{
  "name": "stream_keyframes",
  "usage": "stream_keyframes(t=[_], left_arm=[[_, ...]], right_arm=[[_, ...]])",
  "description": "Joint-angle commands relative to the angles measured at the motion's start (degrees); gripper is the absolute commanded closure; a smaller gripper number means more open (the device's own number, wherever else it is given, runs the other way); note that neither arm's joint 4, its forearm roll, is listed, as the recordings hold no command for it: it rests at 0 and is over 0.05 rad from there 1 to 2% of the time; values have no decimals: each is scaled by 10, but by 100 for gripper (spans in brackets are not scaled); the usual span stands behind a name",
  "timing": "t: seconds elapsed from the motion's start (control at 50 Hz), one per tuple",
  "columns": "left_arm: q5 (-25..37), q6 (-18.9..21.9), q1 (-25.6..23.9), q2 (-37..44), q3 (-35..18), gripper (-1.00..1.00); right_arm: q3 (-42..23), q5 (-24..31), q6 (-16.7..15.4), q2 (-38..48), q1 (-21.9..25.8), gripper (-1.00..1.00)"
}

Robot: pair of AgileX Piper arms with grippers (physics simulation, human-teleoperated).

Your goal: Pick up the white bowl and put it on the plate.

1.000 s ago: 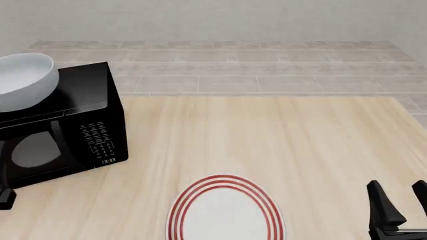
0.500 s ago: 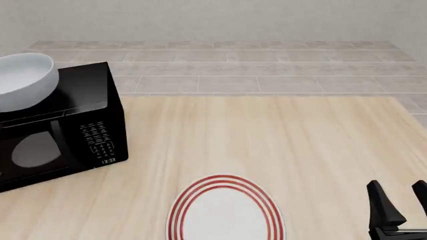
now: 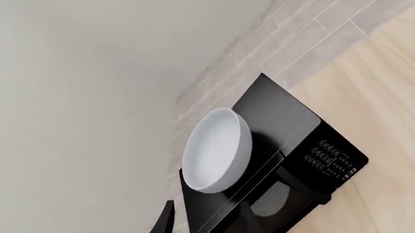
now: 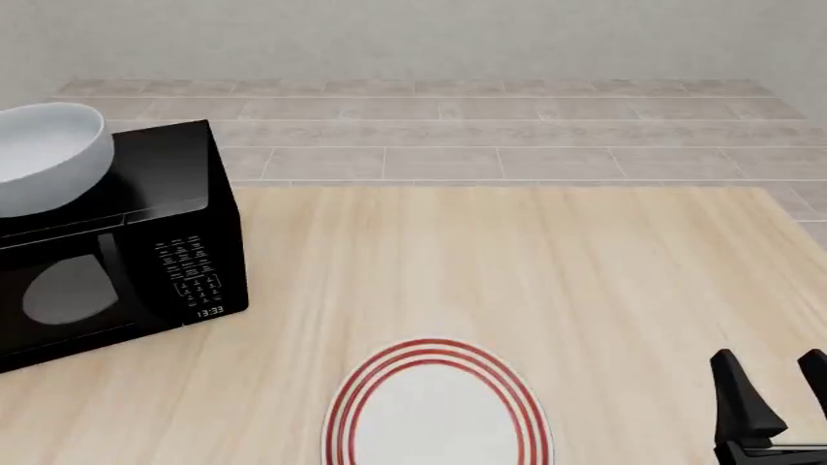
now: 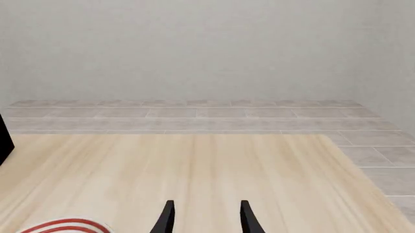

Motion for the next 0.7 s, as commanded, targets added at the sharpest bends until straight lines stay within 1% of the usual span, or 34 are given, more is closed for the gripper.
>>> stream_keyframes(t=[0.02,0.08,0.1,0.14,0.24,0.26,0.34,0.36,0.42,0.48,0.5,0.52,0.54,0.6,0.62,0.68,0.7], left_arm=[[29,25,5,77,-70,-100],[23,27,1,89,-72,-100],[45,33,-20,88,-85,-100],[46,31,-12,102,-102,-100],[74,28,-22,122,-135,-100],[77,35,-27,122,-135,-100],[105,25,-34,144,-178,-100],[106,28,-35,147,-181,-100],[106,39,-42,149,-175,-100],[108,34,-47,157,-181,-100],[104,37,-56,149,-161,-100],[120,36,-63,152,-165,-100],[114,38,-54,157,-166,-100],[118,32,-55,164,-173,-100],[115,44,-51,158,-157,-100],[119,31,-54,161,-153,-100],[111,34,-51,159,-140,-100]], right_arm=[[1,0,0,-1,0,-100],[1,0,0,-2,0,-100],[1,0,0,-2,0,-100],[1,0,0,-2,0,-100],[1,0,0,-1,0,-100],[1,0,0,-1,0,-100],[1,0,0,-2,0,-100],[1,0,0,-2,0,-100],[1,0,0,-2,0,-100],[1,0,0,-1,0,-100],[1,0,0,-1,0,-100],[1,0,0,-2,0,-100],[1,0,0,-2,0,-100],[1,0,0,-2,0,-100],[1,0,0,-2,0,-100],[1,0,0,-2,0,-100],[1,0,0,-1,0,-100]])
